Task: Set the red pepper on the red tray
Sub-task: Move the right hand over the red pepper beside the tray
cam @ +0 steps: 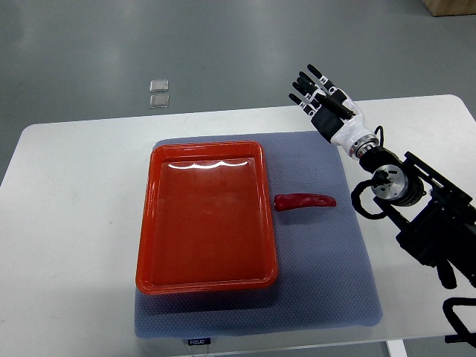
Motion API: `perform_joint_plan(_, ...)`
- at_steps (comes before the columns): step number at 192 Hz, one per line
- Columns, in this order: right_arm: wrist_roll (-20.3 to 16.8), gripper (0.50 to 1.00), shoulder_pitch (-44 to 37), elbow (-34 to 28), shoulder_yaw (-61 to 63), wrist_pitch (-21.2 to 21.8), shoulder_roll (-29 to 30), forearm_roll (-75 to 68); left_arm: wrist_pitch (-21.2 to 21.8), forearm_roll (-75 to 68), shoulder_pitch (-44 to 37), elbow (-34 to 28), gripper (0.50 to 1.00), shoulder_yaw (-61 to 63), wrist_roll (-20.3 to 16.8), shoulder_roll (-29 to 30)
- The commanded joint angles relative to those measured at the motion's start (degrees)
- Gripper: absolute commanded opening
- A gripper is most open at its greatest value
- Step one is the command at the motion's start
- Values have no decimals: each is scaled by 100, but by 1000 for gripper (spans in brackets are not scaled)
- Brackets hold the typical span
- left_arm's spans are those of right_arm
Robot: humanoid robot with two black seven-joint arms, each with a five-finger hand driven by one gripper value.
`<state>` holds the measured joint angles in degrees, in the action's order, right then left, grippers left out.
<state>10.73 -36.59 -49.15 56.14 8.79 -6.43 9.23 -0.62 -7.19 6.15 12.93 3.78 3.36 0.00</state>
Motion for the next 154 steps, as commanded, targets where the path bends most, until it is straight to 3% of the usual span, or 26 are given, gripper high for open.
perform_joint_plan(1, 8, 913, 12, 2, 2, 0, 10, 0, 0, -1, 0, -1, 1000, 0, -2, 0)
perform_joint_plan(53, -1, 913, -41, 2, -33, 35, 1, 9, 0, -1, 0, -1, 1000, 0, -2, 0)
perform_joint_plan(87, -36, 915, -331, -16, -578, 351, -254, 519, 0, -1, 0, -10, 1000, 0, -2, 0)
perform_joint_plan(102, -106, 915, -621, -33, -1281, 439, -640, 1090, 0, -1, 0, -10, 1000, 8, -2, 0)
perform_joint_plan(126, -580, 915, -1736, -77, -3222, 527, -1299, 1617, 0, -1, 18, 7, 1000, 8, -2, 0)
perform_joint_plan(154, -677, 913, -3091, -385, -5245, 914, -1792, 1652, 0, -1, 26, 25, 1000, 8, -2, 0)
